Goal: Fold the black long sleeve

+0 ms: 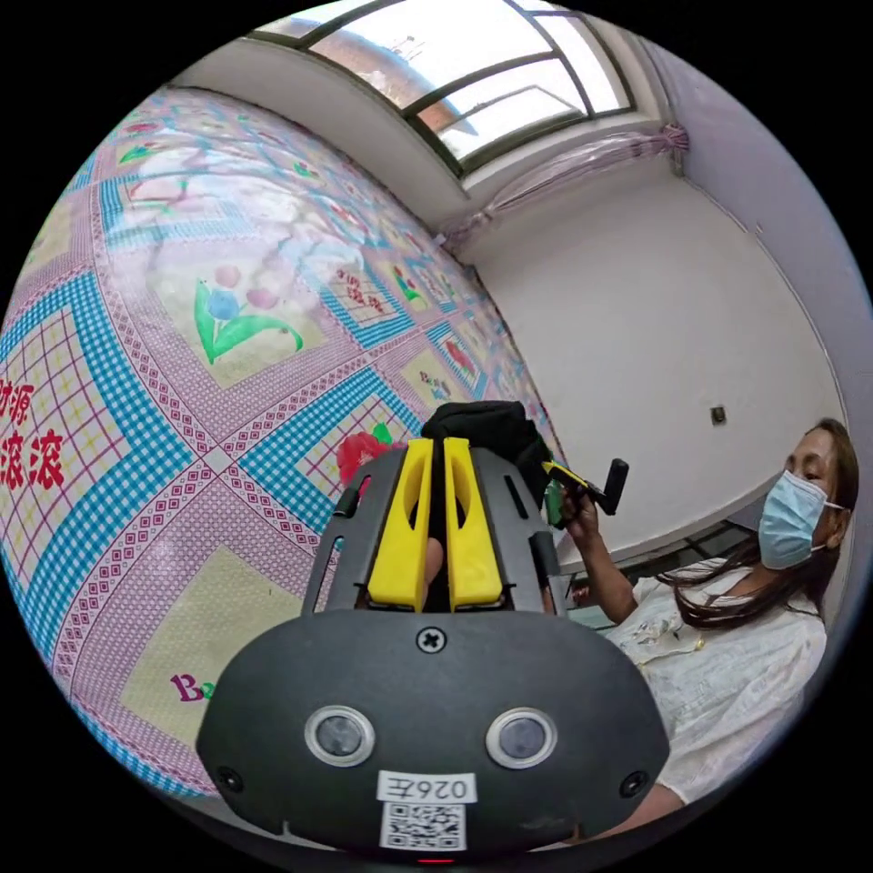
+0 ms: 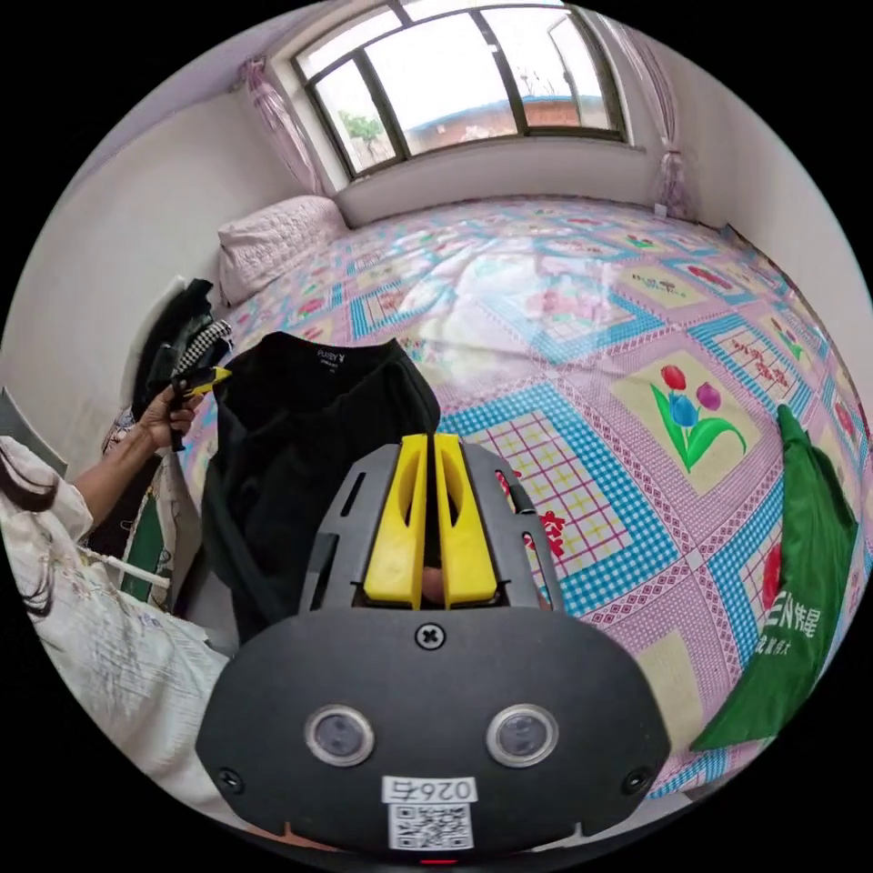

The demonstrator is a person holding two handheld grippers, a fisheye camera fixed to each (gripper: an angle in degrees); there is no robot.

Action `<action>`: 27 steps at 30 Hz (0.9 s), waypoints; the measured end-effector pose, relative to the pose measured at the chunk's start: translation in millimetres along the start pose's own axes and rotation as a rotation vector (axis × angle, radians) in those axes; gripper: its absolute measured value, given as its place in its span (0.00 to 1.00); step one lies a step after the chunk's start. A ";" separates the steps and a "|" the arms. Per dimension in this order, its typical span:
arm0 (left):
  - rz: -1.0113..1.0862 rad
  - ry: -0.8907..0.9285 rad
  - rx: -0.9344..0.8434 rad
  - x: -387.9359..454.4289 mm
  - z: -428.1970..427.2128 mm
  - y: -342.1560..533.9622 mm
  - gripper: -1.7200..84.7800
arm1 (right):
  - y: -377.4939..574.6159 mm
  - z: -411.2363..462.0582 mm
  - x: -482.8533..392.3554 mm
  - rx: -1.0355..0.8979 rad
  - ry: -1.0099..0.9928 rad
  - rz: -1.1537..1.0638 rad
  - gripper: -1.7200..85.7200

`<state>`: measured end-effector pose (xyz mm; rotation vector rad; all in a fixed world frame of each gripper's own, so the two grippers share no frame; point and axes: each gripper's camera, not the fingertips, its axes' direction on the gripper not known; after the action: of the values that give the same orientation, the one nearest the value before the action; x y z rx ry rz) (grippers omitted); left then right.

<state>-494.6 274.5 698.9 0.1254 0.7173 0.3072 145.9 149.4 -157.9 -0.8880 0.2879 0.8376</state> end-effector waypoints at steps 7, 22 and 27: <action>0.284 0.046 0.189 95.1 -114.0 78.5 0.02 | -21.2 -220.4 -165.1 0.283 0.154 -0.117 0.00; 0.889 -0.141 0.489 340.6 -329.5 347.0 0.03 | 68.8 -691.3 -514.6 0.884 0.551 -0.418 0.00; 1.018 -0.148 0.576 382.6 -360.7 429.2 0.03 | 117.9 -774.2 -572.7 1.021 0.617 -0.435 0.00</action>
<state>-562.0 806.2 282.4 1.0668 0.5281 1.0416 -234.8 -711.6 -392.1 -0.1838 0.9231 -0.0684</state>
